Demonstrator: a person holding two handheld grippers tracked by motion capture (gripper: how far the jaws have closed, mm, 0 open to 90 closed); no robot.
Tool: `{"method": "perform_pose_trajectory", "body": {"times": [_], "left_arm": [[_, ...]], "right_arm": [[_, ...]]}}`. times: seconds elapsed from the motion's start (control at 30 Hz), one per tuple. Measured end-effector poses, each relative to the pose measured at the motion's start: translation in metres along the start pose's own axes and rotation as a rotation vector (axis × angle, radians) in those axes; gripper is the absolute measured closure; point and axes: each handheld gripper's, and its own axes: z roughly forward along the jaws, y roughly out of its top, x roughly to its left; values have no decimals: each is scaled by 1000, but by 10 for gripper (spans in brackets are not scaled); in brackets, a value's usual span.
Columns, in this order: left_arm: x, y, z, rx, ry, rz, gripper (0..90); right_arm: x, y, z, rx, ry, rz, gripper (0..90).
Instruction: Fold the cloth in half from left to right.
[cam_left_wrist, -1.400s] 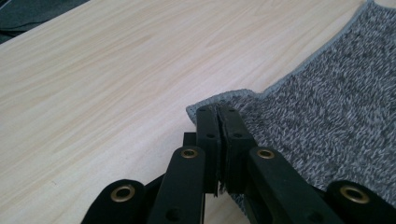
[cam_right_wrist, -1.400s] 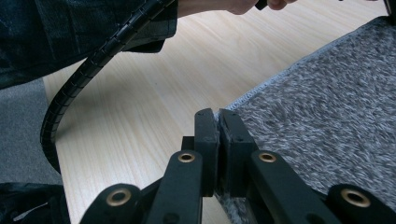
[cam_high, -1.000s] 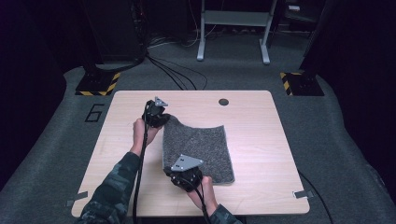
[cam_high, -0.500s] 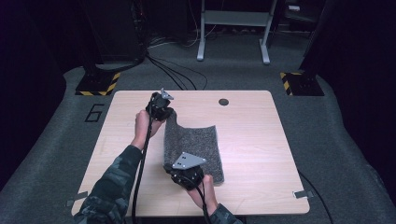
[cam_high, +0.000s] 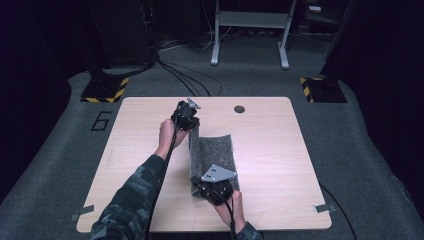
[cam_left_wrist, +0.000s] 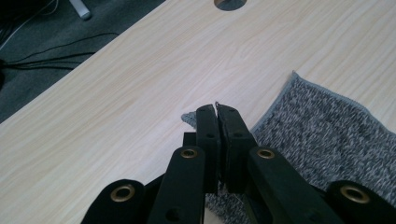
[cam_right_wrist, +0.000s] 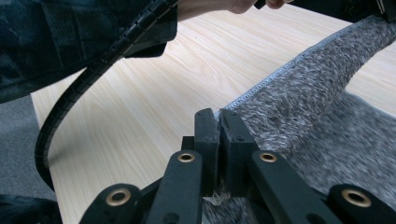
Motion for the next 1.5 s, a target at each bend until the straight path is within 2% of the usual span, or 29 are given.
{"method": "perform_pose_trajectory", "body": {"times": [0.47, 0.93, 0.97, 1.2, 1.5], "left_arm": [[-25, 12, 33, 5, -47, 29, 874], [-42, 16, 64, 27, -67, 44, 873], [-42, 16, 64, 27, -67, 44, 873], [-56, 19, 78, 40, -82, 58, 873], [-65, 23, 85, 44, -89, 69, 873]], "right_arm": [[-16, -21, -12, 39, -55, 43, 864], [-32, -40, -21, 82, -94, 92, 862], [-33, -41, -21, 83, -95, 85, 862], [-39, -52, -23, 101, -105, 120, 861], [-45, -62, -27, 112, -122, 148, 861]]}}
